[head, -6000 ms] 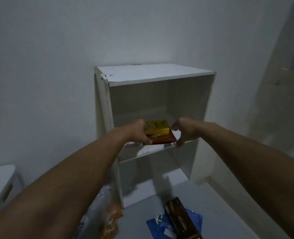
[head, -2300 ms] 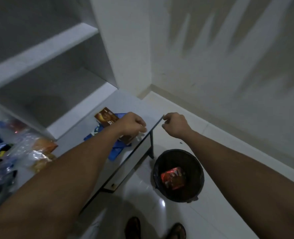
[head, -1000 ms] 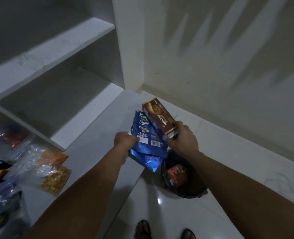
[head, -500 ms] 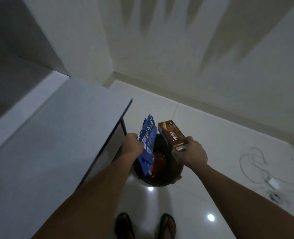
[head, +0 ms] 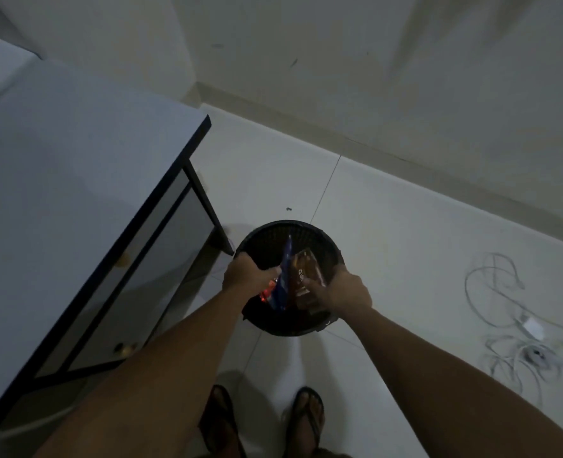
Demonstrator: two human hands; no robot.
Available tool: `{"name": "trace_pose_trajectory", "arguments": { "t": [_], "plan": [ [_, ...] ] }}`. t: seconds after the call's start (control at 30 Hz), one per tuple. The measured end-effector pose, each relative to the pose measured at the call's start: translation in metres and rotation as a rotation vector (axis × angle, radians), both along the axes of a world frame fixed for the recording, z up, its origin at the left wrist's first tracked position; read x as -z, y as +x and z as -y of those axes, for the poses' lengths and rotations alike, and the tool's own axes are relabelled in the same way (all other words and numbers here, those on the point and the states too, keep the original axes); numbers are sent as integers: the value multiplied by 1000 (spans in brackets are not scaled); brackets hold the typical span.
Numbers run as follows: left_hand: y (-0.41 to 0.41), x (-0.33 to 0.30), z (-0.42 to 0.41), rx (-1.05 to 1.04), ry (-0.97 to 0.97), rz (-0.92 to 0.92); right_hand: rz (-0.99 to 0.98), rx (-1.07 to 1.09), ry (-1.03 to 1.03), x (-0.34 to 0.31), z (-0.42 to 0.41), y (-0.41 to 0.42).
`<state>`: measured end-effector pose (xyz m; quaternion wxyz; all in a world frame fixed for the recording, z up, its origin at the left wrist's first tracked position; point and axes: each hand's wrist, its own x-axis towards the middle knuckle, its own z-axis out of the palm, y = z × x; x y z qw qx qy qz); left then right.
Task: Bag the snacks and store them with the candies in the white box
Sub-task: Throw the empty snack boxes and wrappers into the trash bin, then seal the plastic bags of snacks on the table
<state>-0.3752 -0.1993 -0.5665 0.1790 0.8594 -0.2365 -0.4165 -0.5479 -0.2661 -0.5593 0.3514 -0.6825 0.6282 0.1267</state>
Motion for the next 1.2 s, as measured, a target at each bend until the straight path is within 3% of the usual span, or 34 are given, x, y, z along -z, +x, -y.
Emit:
{"name": "trace_pose_trajectory", "arguments": {
  "t": [0.27,0.43,0.73,1.2],
  "plan": [
    [29,-102,-17,63,-2,28,74,-142,-36,-95,16,17],
    [57,-205,-35,115,-11,43,162,-373,-69,-188,23,53],
    [113,-335,-131,-47,-54,76,229,-829,-104,-320,-19,147],
    [169,-387,-389,-256,-7,232,227,-1327,-71,-385,-226,292]
  ]
}}
